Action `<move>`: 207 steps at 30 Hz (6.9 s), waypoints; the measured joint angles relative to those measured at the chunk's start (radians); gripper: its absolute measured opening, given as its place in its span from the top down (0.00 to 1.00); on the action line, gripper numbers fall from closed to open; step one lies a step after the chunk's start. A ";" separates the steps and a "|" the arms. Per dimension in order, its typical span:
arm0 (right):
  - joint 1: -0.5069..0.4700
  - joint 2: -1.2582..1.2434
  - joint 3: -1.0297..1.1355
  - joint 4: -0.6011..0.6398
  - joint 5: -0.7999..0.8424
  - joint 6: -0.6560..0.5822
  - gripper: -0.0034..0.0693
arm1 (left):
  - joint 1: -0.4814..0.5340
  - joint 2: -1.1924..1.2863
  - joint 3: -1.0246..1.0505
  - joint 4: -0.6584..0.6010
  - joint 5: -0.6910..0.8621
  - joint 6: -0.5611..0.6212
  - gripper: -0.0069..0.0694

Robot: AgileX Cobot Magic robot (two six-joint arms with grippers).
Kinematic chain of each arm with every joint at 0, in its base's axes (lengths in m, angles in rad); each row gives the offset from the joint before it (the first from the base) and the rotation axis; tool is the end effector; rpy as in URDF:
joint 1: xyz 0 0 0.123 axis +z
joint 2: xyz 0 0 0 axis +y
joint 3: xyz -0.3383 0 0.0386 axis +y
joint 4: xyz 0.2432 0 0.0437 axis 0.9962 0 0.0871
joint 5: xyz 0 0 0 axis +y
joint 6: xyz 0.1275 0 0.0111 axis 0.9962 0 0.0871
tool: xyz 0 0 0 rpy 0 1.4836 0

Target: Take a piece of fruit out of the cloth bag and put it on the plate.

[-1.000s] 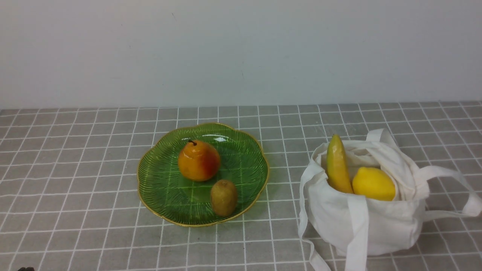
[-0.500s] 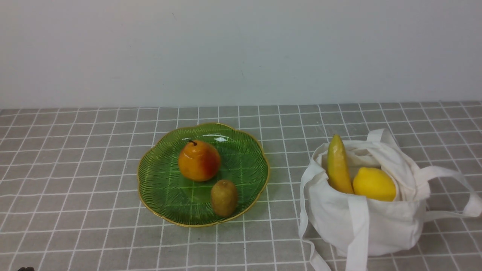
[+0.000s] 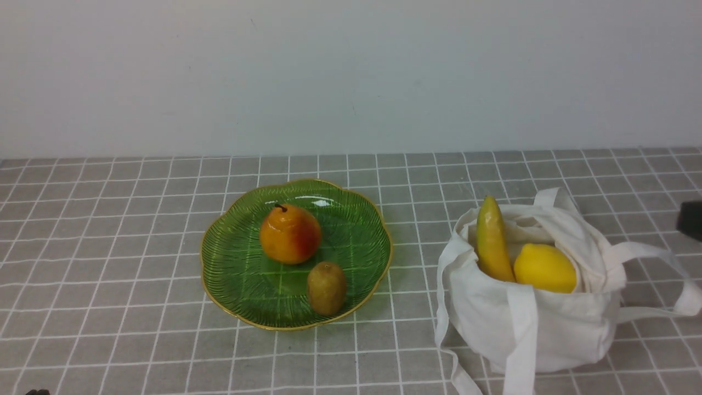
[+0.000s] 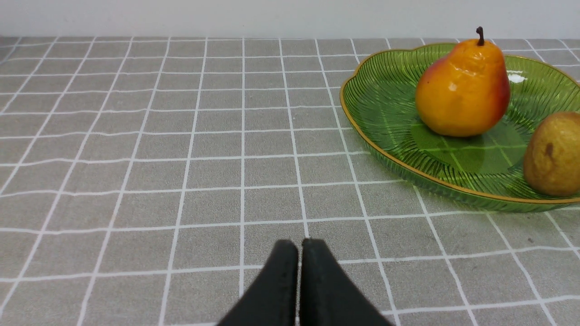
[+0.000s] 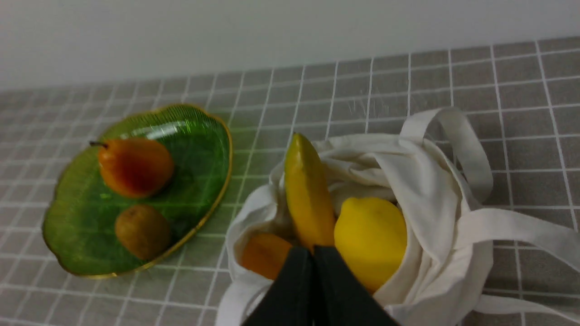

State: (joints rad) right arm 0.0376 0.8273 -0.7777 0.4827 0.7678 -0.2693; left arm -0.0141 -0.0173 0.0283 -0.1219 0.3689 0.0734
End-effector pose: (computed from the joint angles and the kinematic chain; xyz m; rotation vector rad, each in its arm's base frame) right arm 0.1378 0.0465 0.3545 -0.1186 2.2309 0.4374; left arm 0.0272 -0.0060 0.1601 0.0060 1.8614 -0.0786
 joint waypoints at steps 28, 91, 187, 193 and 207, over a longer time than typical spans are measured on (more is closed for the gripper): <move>0.080 0.759 -0.203 0.000 -0.066 -0.233 0.10 | 0.000 0.000 0.000 0.000 0.000 0.000 0.92; 0.173 0.925 -0.220 -0.304 -0.215 -0.179 0.23 | 0.000 0.000 0.000 0.000 0.000 0.000 0.92; 0.193 -0.057 -0.644 -0.612 0.161 0.332 0.97 | 0.000 0.000 0.000 0.000 0.000 0.000 0.92; 0.189 -0.520 -0.294 -0.696 -0.055 0.415 0.97 | 0.000 0.000 0.000 0.000 0.000 0.000 0.92; 0.188 -0.845 0.297 -0.713 -0.288 0.498 0.97 | 0.000 0.000 0.000 0.000 0.001 0.000 0.92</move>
State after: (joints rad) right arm 0.2260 -0.0176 -0.4805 -0.2305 0.4798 0.2288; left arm -0.0141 -0.0173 0.0283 -0.1220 0.3698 0.0734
